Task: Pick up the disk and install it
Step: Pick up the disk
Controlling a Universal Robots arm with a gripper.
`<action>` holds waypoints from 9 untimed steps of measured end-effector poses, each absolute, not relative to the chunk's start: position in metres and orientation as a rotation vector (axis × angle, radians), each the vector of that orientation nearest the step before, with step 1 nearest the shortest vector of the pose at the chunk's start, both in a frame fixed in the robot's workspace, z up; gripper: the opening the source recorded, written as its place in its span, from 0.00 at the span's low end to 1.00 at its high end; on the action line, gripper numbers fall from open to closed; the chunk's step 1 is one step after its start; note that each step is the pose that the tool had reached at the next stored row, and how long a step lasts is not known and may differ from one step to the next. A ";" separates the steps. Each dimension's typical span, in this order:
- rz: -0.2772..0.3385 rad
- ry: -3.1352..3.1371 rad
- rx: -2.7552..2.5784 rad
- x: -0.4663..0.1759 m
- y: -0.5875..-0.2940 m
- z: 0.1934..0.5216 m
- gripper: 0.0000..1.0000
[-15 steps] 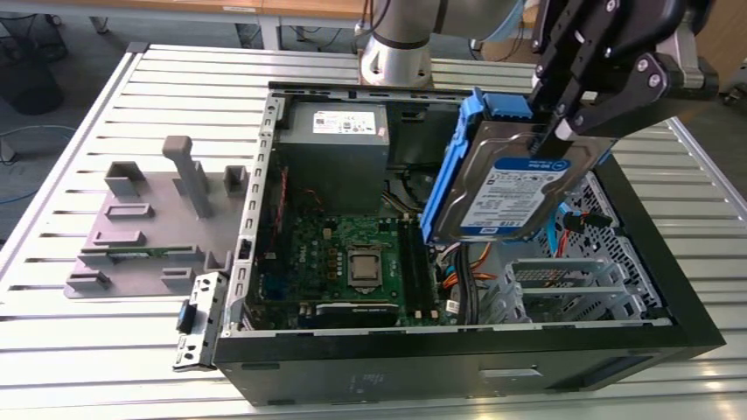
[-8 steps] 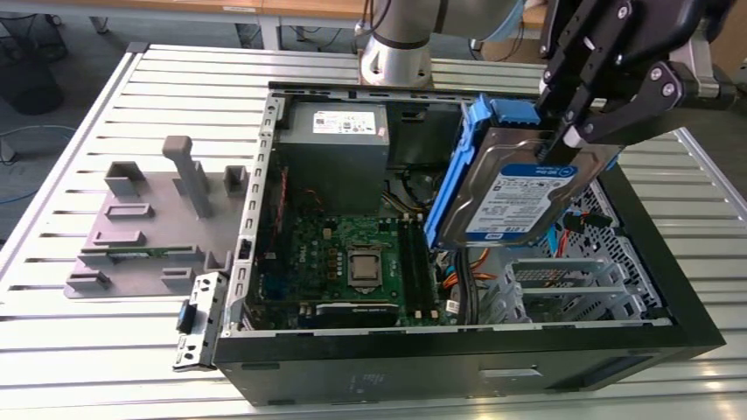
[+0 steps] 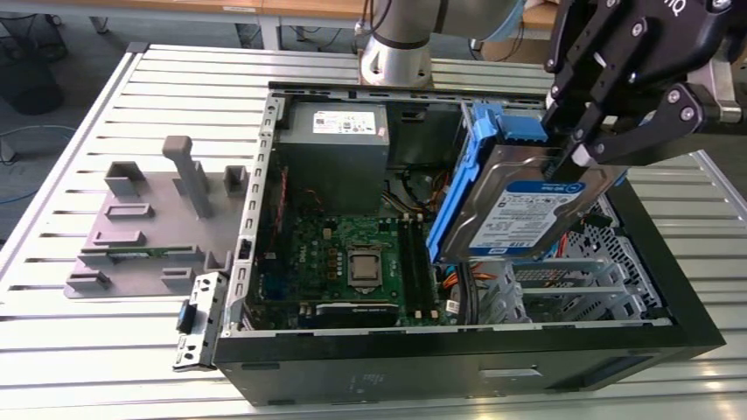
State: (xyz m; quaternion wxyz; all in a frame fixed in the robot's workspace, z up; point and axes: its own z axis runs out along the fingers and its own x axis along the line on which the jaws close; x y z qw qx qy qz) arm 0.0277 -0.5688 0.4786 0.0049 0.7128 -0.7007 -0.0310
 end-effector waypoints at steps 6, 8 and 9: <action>-0.097 -2.194 2.232 0.033 -0.574 0.478 0.35; -0.097 -2.194 2.232 0.038 -0.574 0.478 0.35; -0.097 -2.194 2.232 0.041 -0.574 0.478 0.35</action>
